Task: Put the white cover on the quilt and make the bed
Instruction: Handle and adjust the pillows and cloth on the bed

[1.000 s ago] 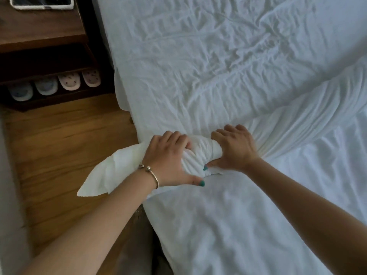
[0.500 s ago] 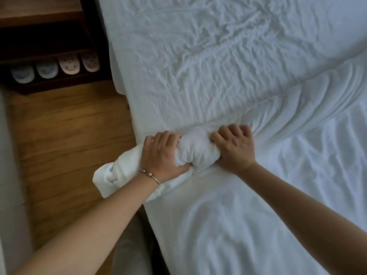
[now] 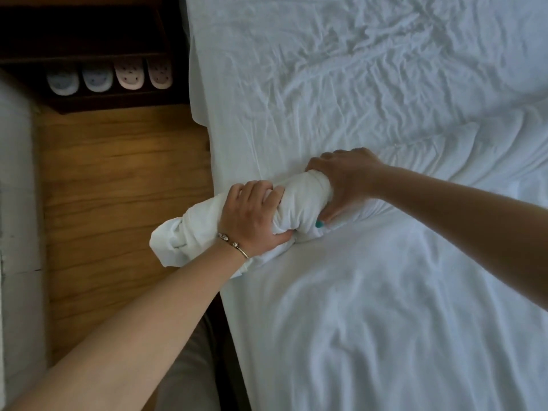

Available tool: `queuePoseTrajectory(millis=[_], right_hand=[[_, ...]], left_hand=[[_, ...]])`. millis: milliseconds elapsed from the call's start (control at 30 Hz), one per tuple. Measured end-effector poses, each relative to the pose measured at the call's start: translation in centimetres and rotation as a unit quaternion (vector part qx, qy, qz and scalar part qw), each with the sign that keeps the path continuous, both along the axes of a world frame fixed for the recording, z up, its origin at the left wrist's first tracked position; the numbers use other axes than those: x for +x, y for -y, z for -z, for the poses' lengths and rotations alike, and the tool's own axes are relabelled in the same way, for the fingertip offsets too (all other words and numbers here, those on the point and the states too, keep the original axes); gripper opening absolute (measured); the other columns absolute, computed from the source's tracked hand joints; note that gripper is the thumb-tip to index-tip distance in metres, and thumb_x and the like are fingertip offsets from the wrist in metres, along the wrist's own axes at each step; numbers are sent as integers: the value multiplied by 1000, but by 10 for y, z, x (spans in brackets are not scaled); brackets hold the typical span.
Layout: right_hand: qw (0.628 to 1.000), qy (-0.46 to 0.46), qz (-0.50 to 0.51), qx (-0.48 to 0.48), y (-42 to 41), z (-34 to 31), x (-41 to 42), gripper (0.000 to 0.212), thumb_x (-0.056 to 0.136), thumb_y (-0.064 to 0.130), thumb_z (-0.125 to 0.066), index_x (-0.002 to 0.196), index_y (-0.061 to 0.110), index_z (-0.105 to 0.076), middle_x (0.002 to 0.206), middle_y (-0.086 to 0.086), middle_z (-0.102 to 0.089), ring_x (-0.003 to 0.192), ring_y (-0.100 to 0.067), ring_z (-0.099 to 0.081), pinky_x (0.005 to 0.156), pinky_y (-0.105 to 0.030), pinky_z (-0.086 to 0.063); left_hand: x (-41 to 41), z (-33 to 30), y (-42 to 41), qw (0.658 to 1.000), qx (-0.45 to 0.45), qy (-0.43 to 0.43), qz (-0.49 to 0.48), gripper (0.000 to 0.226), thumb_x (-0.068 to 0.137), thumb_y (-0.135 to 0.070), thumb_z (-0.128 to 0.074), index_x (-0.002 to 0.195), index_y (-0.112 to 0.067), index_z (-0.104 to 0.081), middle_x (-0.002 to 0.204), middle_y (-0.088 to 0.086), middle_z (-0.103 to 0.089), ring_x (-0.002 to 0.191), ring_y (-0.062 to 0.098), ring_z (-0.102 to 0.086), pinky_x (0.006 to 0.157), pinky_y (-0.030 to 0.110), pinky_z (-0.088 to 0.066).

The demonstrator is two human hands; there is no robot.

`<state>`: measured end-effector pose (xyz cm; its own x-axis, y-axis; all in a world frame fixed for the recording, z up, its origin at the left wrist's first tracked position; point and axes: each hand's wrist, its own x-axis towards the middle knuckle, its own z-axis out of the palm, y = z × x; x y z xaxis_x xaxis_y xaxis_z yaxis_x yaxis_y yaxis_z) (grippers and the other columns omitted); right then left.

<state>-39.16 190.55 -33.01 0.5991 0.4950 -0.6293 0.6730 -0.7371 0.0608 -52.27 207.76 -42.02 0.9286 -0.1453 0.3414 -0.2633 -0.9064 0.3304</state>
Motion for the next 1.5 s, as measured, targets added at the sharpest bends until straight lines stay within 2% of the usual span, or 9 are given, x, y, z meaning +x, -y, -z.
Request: queuePoseTrajectory(millis=[267, 367, 467, 733, 900, 1000, 1067, 1233, 1500], right_hand=[[952, 210, 91, 203, 31, 30, -61, 73, 38, 73, -78, 80, 15, -61, 75, 1, -55, 73, -24, -54, 71, -33, -29], [916, 283, 116, 259, 41, 39, -90, 72, 39, 68, -80, 79, 13, -58, 73, -2, -54, 66, -26, -51, 66, -35, -25], [884, 346, 137, 283, 45, 45, -112, 63, 37, 47, -85, 83, 14, -58, 74, -4, -54, 67, -27, -51, 67, -35, -27], [874, 368, 93, 303, 61, 44, -136, 54, 52, 44, -83, 96, 17, -66, 85, -4, -59, 81, -23, -45, 75, -37, -33], [989, 70, 4, 128, 64, -18, -77, 97, 42, 80, -73, 124, 36, -50, 120, 6, -49, 110, -20, -46, 96, -41, -33], [995, -95, 32, 18, 44, -20, -43, 124, 34, 94, -58, 144, 53, -18, 156, 6, -23, 143, -25, -21, 115, -50, -9], [992, -124, 38, -7, 33, -9, -43, 125, 32, 96, -57, 144, 54, -19, 154, 8, -31, 141, -24, -30, 113, -49, -18], [989, 100, 13, 109, 50, 10, -81, 99, 43, 97, -49, 113, 28, -56, 96, 8, -61, 95, -18, -57, 88, -38, -38], [950, 220, 65, 213, 69, 30, -121, 72, 48, 81, -66, 84, 18, -61, 74, 3, -56, 72, -23, -54, 75, -39, -39]], left_hand=[[-4, -32, -1, 990, -12, -139, 11, 85, 51, -81, -57, 118, -29, -47, 102, -2, -52, 92, 21, -53, 84, 35, -37], [15, -79, -12, 926, -75, -365, 54, 111, 41, -97, -48, 137, -44, -34, 124, -8, -43, 118, 15, -41, 101, 37, -34], [32, -87, -3, 878, 40, -470, 79, 130, 41, -93, -61, 148, -44, -5, 152, -5, -28, 139, 24, -28, 109, 50, -30], [-49, -26, 43, 990, 55, -110, -67, 77, 47, -59, -78, 113, -24, -61, 89, 1, -55, 83, 24, -52, 81, 41, -36], [-55, -17, 48, 995, 47, -46, -80, 78, 51, -64, -74, 115, -22, -58, 90, 3, -55, 85, 25, -49, 83, 42, -36], [-56, -15, 49, 996, 43, -21, -75, 78, 54, -70, -70, 114, -21, -59, 89, 4, -57, 86, 24, -47, 81, 42, -38], [-55, -17, 47, 996, 42, -13, -78, 78, 55, -72, -68, 112, -19, -62, 88, 4, -58, 84, 24, -49, 80, 41, -38], [-59, -31, 46, 994, 48, -88, -53, 89, 50, -80, -65, 119, -23, -60, 96, 0, -57, 90, 24, -54, 86, 42, -36], [-13, -74, 18, 901, 28, -427, 77, 117, 46, -93, -57, 146, -47, -17, 145, -10, -40, 129, 19, -43, 104, 39, -37]])
